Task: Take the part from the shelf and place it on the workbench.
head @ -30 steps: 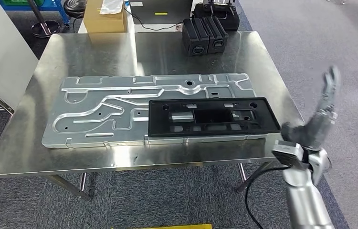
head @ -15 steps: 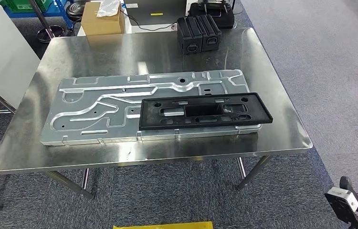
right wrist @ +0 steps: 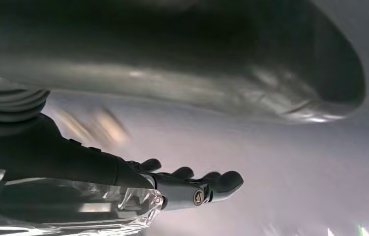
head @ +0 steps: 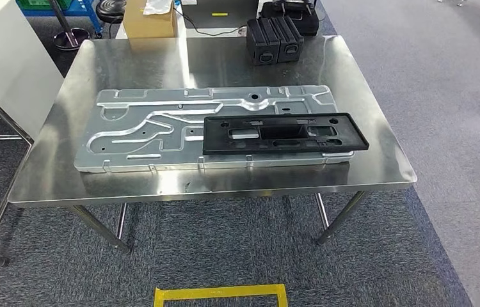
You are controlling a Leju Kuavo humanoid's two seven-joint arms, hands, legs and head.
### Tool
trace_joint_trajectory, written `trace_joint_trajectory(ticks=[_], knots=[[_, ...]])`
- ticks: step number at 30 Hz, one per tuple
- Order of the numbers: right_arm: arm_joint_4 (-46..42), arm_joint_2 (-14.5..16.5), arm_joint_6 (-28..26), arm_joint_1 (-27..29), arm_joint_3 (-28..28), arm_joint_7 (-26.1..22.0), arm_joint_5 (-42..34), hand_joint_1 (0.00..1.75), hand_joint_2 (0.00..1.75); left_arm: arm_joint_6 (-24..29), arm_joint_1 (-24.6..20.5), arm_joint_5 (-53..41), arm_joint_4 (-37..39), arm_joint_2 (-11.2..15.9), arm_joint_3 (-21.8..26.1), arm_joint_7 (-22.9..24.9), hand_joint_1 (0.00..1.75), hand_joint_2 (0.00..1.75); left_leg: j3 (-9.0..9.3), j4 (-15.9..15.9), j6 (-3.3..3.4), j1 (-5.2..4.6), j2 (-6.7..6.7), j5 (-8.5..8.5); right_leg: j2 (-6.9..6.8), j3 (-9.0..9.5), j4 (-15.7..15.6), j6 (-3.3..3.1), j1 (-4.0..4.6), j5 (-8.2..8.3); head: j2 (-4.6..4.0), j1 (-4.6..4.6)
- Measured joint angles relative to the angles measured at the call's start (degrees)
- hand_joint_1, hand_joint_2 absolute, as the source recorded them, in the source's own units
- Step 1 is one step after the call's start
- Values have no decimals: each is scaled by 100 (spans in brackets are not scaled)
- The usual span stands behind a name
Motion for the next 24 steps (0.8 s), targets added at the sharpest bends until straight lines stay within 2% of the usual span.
trace_joint_trajectory(ticks=[1, 2, 3, 4, 6, 7, 8, 10, 13, 14, 16, 18, 19, 20, 22, 23, 24], knots=[[228, 47, 337, -33, -3, 335, 40, 0, 0, -12, 1, -31, 0, 1, -1, 7, 0, 0, -81, 12, -7, -3, 9, 54, 0, -38, 307, 18, -5, -134, 0, 0], [427, 95, 713, -65, -9, 632, 53, 0, 0, -33, 1, -64, 0, 1, -3, 14, 0, 0, -163, 27, -19, -5, 16, 102, -1, 11, 448, 28, -10, -136, 0, 0], [589, 139, 1148, -100, -20, 920, 54, 0, 0, -59, -2, -104, 0, 2, -10, 21, 0, 0, -237, 47, -36, -2, 22, 143, -1, 173, 377, 32, -15, -37, 0, 0], [733, 188, 1677, -137, -39, 1214, 57, 0, 0, -85, -7, -142, 0, 3, -21, 33, 0, 0, -299, 68, -57, 2, 26, 176, -1, 447, 84, 27, -19, 107, 0, 1], [937, 302, 2649, -207, -73, 1614, 114, 0, 0, -118, -24, -208, 0, 4, -54, 73, 0, 0, -384, 109, -116, 6, 28, 231, 7, 1069, -769, -15, -10, 221, 0, 0], [1023, 376, 2983, -236, -81, 1699, 162, 0, 0, -126, -33, -228, 0, 5, -68, 97, 0, 0, -405, 117, -153, 3, 30, 265, 15, 1265, -1078, -51, 5, 213, 0, -2], [1089, 441, 3176, -263, -81, 1733, 207, 0, 0, -130, -45, -246, 0, 5, -81, 116, 0, 0, -421, 117, -191, 0, 32, 303, 23, 1351, -1243, -86, 24, 181, 0, -2], [1206, 553, 3338, -305, -81, 1774, 253, 0, 0, -131, -60, -269, 0, 7, -99, 138, 0, 0, -441, 99, -273, -1, 31, 376, 20, 1321, -1289, -177, 35, 234, 0, -3], [1289, 621, 3394, -354, -81, 1795, 265, 0, 0, -123, -58, -284, 0, 30, -109, 146, 0, 0, -529, 237, -353, 16, 9, 152, -13, 1225, -1336, -315, 11, 371, 0, -7], [1295, 627, 3399, -363, -81, 1795, 266, 0, 0, -122, -57, -285, 0, 38, -109, 146, 0, 0, -550, 288, -359, 23, 5, 66, -17, 1207, -1337, -332, 17, 390, 0, -8], [1300, 630, 3402, -366, -81, 1795, 269, 0, 0, -120, -57, -285, 0, 39, -109, 147, 0, 0, -563, 328, -361, 23, 5, 14, -17, 1196, -1337, -343, 18, 398, 0, -8], [1331, 673, 3209, -401, -54, 1640, 462, 0, 0, -92, -63, -283, 0, 39, -111, 156, 0, 0, -574, 1007, -376, 26, 4, -265, -27, 908, -1270, -364, 47, 575, 0, -16], [1348, 696, 3090, -425, -28, 1532, 574, 0, 0, -78, -70, -283, 0, 39, -112, 159, 0, 0, -461, 1193, -379, 28, 4, -332, -30, 726, -1220, -366, 60, 682, 0, -20], [1365, 722, 2963, -455, 7, 1402, 692, 0, 0, -61, -82, -284, 0, 39, -113, 162, 0, 0, -250, 1243, -375, 30, 2, -396, -30, 532, -1158, -357, 73, 797, 0, -24], [1375, 743, 2892, -493, 62, 1264, 749, 0, 0, -50, -115, -287, 0, 38, -114, 163, 0, 0, 319, 428, -327, 10, -6, -393, -23, 393, -1081, -302, 85, 891, 0, -21], [1379, 751, 2879, -508, 81, 1224, 766, 0, 0, -42, -127, -288, 0, 36, -114, 163, 0, 0, 472, 166, -298, -3, -12, -451, -24, 362, -1064, -271, 89, 942, 0, -25], [1383, 755, 2876, -520, 94, 1206, 777, 0, 0, -36, -135, -290, 0, 33, -115, 168, 0, 0, 524, 34, -263, -17, -15, -486, -25, 347, -1069, -237, 92, 999, 0, -34]])
